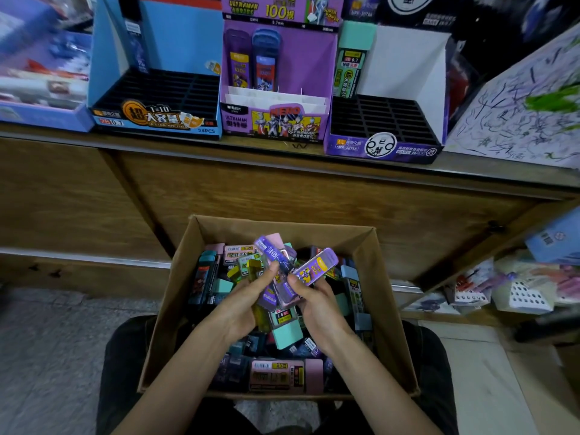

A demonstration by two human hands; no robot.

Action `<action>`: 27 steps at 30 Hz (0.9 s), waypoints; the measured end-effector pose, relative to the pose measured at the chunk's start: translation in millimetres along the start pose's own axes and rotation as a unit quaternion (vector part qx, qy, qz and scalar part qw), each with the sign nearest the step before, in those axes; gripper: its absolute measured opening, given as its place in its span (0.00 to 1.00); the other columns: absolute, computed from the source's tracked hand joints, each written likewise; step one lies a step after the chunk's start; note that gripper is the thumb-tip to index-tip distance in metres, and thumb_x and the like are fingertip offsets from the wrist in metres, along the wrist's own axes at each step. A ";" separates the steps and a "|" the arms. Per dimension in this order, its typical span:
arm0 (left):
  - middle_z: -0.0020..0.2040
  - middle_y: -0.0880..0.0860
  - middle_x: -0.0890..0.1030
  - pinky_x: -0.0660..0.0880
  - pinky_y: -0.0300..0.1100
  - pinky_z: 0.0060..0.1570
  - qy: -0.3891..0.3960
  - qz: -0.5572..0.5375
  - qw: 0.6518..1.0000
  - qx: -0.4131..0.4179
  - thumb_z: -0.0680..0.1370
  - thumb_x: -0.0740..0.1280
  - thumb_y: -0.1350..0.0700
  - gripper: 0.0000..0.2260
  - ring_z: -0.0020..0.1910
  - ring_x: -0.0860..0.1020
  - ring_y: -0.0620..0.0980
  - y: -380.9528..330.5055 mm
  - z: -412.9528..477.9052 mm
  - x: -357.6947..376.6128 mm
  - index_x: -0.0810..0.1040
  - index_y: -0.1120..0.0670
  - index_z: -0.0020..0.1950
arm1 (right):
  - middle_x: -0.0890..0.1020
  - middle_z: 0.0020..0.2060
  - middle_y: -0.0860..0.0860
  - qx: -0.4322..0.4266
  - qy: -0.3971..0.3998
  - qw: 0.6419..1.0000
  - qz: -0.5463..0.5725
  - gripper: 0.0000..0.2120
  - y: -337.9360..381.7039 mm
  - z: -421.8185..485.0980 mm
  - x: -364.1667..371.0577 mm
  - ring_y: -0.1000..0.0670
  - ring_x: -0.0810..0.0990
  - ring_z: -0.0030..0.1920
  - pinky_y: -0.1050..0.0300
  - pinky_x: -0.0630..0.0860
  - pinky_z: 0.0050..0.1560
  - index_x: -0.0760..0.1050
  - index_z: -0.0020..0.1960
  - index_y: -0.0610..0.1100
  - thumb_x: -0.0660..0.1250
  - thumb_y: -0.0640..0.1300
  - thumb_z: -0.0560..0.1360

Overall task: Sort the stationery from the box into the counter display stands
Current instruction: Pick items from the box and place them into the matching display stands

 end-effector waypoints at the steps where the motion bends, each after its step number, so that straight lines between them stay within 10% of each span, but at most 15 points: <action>1: 0.54 0.59 0.83 0.75 0.55 0.59 -0.015 0.000 1.000 0.004 0.65 0.73 0.47 0.27 0.54 0.81 0.57 -1.1 -0.2 -0.5 0.77 0.56 0.62 | 0.85 0.48 0.48 -0.005 0.005 1.000 -0.026 0.14 1.3 -1.3 -0.4 0.49 0.83 0.50 0.60 0.77 0.47 0.75 0.58 0.40 0.68 0.41 0.73; 7: 0.42 0.56 0.85 0.79 0.42 0.37 -0.082 0.037 0.996 0.027 0.67 0.74 0.48 0.15 0.37 0.84 0.52 -7.8 0.3 -1.5 0.82 0.55 0.48 | 0.84 0.52 0.51 -0.026 0.044 0.993 -0.104 0.16 8.3 -9.8 12.1 0.53 0.81 0.53 0.65 0.76 0.47 0.74 0.61 0.47 0.68 0.39 0.74; 21: 0.43 0.55 0.85 0.79 0.42 0.33 -0.079 0.015 0.988 0.133 0.68 0.74 0.51 0.11 0.41 0.84 0.54 -78.1 -28.9 2.7 0.81 0.52 0.48 | 0.80 0.37 0.48 -0.023 -0.015 0.998 0.062 0.07 69.4 -11.1 22.5 0.55 0.80 0.35 0.63 0.77 0.35 0.74 0.50 0.42 0.56 0.40 0.79; 27: 0.38 0.54 0.85 0.77 0.39 0.28 -0.076 0.026 0.978 0.193 0.70 0.72 0.55 0.04 0.35 0.84 0.51 -127.1 -47.5 8.3 0.81 0.52 0.44 | 0.83 0.45 0.51 -0.123 -0.023 0.986 -0.113 0.08 132.0 -11.9 33.5 0.53 0.81 0.47 0.51 0.74 0.58 0.77 0.53 0.47 0.61 0.41 0.78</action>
Point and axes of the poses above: each hand's wrist, its own z-axis towards the middle knuckle, its own x-axis out of the palm, y = z × x, the point moved 8 cm from there along z, towards the middle knuckle
